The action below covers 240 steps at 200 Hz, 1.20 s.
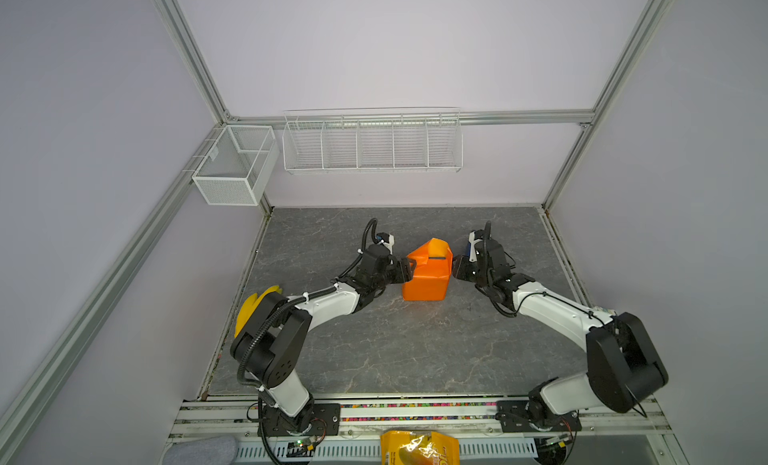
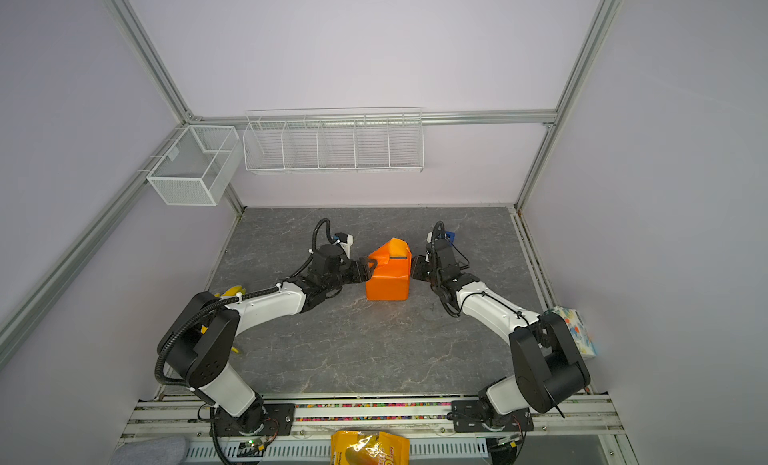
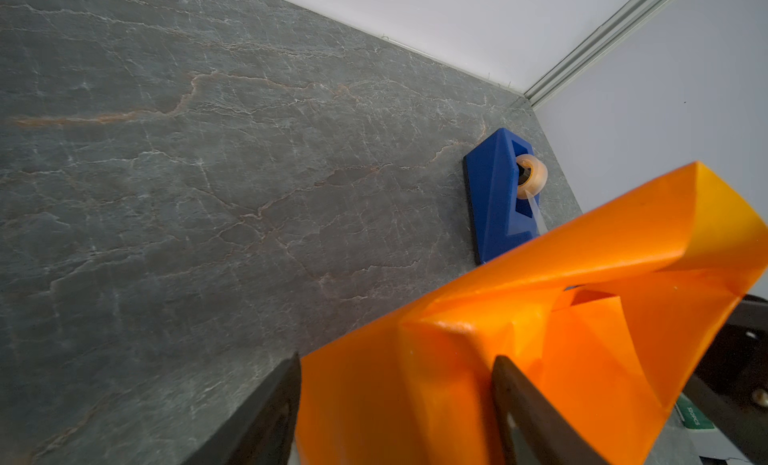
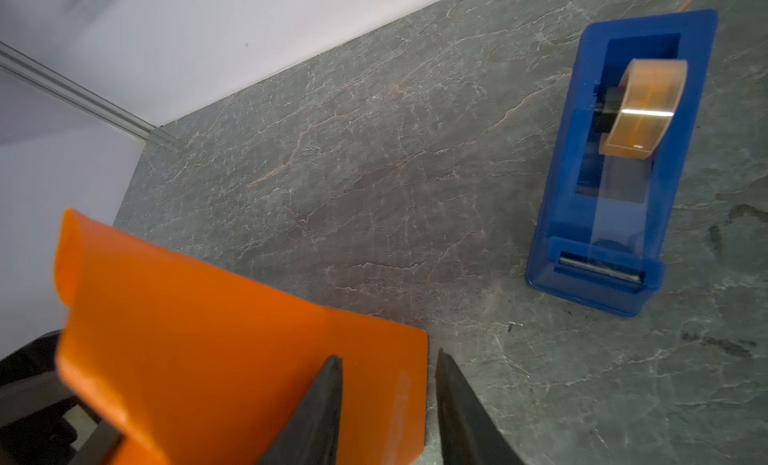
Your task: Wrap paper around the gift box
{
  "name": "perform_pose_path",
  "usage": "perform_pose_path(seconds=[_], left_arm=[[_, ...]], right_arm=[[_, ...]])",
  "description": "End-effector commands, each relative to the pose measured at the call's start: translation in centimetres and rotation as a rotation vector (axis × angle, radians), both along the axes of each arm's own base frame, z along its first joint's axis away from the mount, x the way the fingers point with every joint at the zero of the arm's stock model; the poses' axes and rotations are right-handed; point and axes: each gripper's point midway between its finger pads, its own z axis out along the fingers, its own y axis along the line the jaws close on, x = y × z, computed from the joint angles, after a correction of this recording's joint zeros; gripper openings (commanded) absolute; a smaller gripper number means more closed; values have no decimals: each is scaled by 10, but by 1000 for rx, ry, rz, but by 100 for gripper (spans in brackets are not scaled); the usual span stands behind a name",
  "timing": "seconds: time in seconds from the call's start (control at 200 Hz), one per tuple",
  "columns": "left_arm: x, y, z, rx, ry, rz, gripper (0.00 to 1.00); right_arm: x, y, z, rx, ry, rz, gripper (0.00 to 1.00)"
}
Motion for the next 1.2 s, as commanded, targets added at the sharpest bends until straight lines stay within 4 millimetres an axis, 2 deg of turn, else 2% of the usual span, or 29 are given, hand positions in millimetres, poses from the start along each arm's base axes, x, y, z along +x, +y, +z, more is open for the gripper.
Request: perform_pose_path(seconds=[0.0, 0.285, 0.485, 0.535, 0.56, 1.195], left_arm=[[-13, 14, -37, 111, 107, 13, 71], [-12, 14, -37, 111, 105, 13, 71], [-13, 15, -37, 113, 106, 13, 71], [-14, 15, -37, 114, 106, 13, 72], [-14, 15, -37, 114, 106, 13, 72], [-16, 15, -38, 117, 113, 6, 71]], right_arm=[[3, 9, 8, 48, -30, 22, 41], [3, 15, 11, 51, -39, 40, 41], [0, 14, -14, 14, 29, 35, 44], [0, 13, -18, 5, 39, 30, 46], [6, 16, -8, 13, 21, 30, 46], [5, 29, -34, -70, 97, 82, 68]])
